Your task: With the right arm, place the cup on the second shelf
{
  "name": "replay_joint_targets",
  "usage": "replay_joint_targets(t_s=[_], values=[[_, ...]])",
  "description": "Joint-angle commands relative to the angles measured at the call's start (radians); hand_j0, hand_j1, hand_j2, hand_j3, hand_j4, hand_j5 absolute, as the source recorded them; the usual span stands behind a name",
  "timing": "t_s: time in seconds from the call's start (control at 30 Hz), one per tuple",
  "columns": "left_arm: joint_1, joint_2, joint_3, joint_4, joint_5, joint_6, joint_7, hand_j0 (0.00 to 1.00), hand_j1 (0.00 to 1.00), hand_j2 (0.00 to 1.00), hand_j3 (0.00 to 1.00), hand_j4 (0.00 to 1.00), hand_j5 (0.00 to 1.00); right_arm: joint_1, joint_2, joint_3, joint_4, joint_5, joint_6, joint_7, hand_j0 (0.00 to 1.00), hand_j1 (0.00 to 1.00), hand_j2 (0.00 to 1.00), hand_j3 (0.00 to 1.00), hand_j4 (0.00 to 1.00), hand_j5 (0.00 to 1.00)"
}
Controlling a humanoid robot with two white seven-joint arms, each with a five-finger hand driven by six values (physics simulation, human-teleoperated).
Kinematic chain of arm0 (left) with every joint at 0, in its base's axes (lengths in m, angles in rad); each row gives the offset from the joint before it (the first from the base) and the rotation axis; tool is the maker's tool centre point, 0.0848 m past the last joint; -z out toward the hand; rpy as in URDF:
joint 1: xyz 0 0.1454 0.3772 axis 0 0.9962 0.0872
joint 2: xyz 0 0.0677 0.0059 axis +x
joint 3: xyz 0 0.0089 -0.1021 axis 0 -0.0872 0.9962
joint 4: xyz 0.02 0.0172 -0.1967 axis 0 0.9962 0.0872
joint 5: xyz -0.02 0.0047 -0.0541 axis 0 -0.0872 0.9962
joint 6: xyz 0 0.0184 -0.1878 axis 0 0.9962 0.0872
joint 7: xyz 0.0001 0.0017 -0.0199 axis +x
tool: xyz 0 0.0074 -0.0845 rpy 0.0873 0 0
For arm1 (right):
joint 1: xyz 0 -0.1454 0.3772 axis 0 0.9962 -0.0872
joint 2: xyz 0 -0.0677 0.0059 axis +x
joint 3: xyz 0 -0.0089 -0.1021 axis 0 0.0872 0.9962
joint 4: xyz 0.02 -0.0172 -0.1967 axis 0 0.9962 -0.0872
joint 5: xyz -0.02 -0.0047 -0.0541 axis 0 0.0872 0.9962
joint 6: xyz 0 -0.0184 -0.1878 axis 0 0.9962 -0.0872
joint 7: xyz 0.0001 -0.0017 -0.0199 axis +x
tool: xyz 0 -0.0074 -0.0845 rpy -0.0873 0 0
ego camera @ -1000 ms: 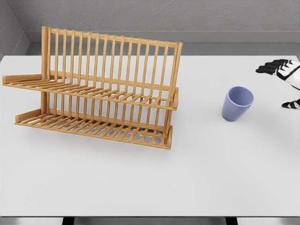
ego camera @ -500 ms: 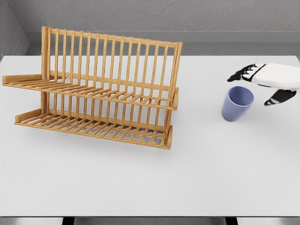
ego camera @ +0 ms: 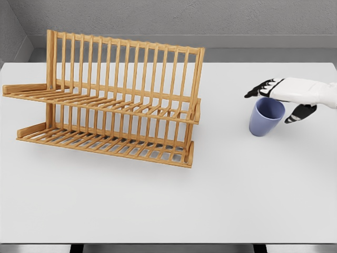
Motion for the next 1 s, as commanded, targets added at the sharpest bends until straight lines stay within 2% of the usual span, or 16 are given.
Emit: replay_joint_targets(t_s=[0.0,0.73,0.8,0.83,0.97], values=[[0.0,0.0,0.0,0.0,0.0,-0.001,0.0,1.0,1.0,1.0,1.0,1.0,1.0,-0.002,0.011,0.02,0.019,-0.005,0.002,0.0,1.0,1.0,1.0,1.0,1.0,1.0],[0.0,0.0,0.0,0.0,0.0,0.001,0.0,1.0,1.0,1.0,1.0,1.0,1.0,-0.014,0.04,0.033,0.081,-0.003,0.022,0.0,1.0,1.0,1.0,1.0,1.0,1.0],[0.0,0.0,0.0,0.0,0.0,-0.001,0.0,1.0,1.0,1.0,1.0,1.0,1.0,-0.014,0.04,0.035,0.081,-0.003,0.022,0.0,0.95,0.95,0.95,0.95,0.95,0.95],[0.0,0.0,0.0,0.0,0.0,-0.001,0.0,1.0,1.0,1.0,1.0,1.0,1.0,-0.014,0.041,0.035,0.079,-0.003,0.022,0.0,0.9,0.9,0.9,0.9,0.9,0.9],[0.0,0.0,0.0,0.0,0.0,-0.001,0.0,1.0,1.0,1.0,1.0,1.0,1.0,-0.015,0.04,0.043,0.078,-0.003,0.022,0.0,0.82,0.82,0.82,0.82,0.82,0.82]])
